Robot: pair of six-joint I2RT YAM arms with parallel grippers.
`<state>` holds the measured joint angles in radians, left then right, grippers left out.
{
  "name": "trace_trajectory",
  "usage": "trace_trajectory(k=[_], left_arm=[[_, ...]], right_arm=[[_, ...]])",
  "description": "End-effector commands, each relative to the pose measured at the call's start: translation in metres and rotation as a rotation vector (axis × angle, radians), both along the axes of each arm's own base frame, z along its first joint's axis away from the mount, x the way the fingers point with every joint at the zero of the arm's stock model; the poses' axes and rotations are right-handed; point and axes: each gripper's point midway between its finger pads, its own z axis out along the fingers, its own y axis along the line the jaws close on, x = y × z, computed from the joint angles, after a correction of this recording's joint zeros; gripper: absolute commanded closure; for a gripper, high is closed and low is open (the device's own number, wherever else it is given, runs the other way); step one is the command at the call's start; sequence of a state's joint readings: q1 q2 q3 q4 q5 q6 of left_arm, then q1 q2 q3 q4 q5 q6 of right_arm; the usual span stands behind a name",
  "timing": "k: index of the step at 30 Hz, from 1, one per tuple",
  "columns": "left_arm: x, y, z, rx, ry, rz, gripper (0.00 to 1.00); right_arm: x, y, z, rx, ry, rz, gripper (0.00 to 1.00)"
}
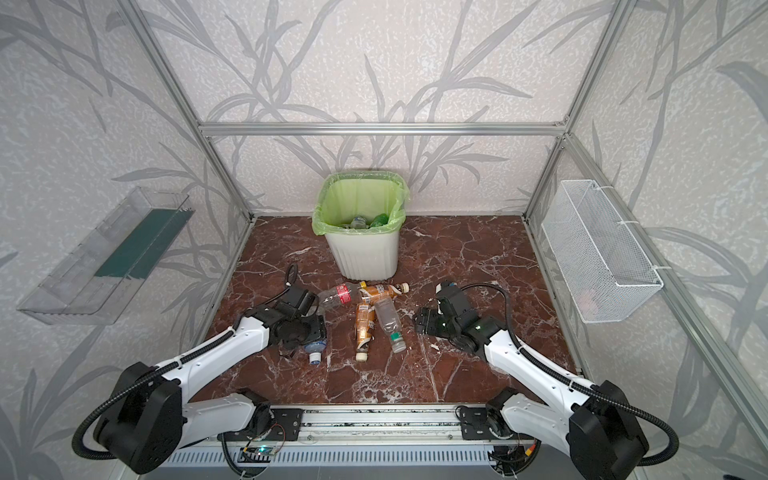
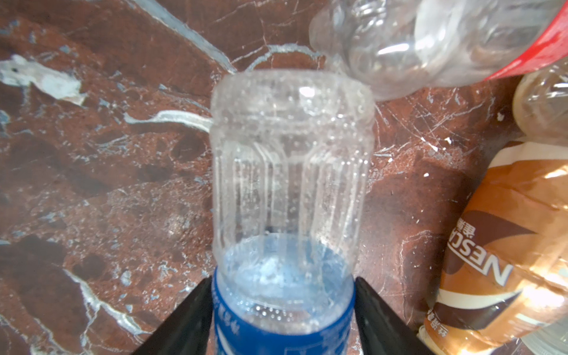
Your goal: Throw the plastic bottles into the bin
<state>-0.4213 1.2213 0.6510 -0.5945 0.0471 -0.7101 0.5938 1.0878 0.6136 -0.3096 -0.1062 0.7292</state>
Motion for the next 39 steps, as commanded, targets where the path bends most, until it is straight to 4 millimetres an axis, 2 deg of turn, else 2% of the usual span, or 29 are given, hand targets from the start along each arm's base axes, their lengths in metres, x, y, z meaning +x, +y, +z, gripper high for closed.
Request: trace_trajectory(k=[1,8,16,28,31,34,36,39], left_arm=[[-0.004,0.003,-0.005,0.005,0.011,0.004,0.32],[-0.009,0.003,-0.008,-0.005,0.017,0.012,0.37],[-0.025,0.008,-0.007,-0.043,0.006,0.06,0.4],[-0.04,0.016,0.015,-0.126,-0.094,0.157,0.4],[-0.037,0.016,0.029,-0.16,-0.16,0.159,0.4],[-0.03,0.017,0.054,-0.195,-0.27,0.163,0.4],[-0.025,0.018,0.076,-0.217,-0.357,0.154,0.4],[-0.015,0.013,0.127,-0.263,-0.475,0.12,0.39]], right_arm=[[0.002,0.004,0.003,0.008,-0.017,0.015,0.14],[0.002,0.004,0.002,0.008,-0.016,0.014,0.14],[0.002,0.004,0.0,0.005,-0.013,0.013,0.15],[0.004,0.008,-0.002,0.01,-0.002,0.016,0.15],[0.005,0.008,-0.002,0.013,-0.002,0.013,0.15],[0.005,0.009,-0.001,0.012,-0.001,0.015,0.15],[0.006,0.008,-0.001,0.01,-0.001,0.014,0.15],[0.006,0.009,0.002,0.009,-0.003,0.015,0.15]])
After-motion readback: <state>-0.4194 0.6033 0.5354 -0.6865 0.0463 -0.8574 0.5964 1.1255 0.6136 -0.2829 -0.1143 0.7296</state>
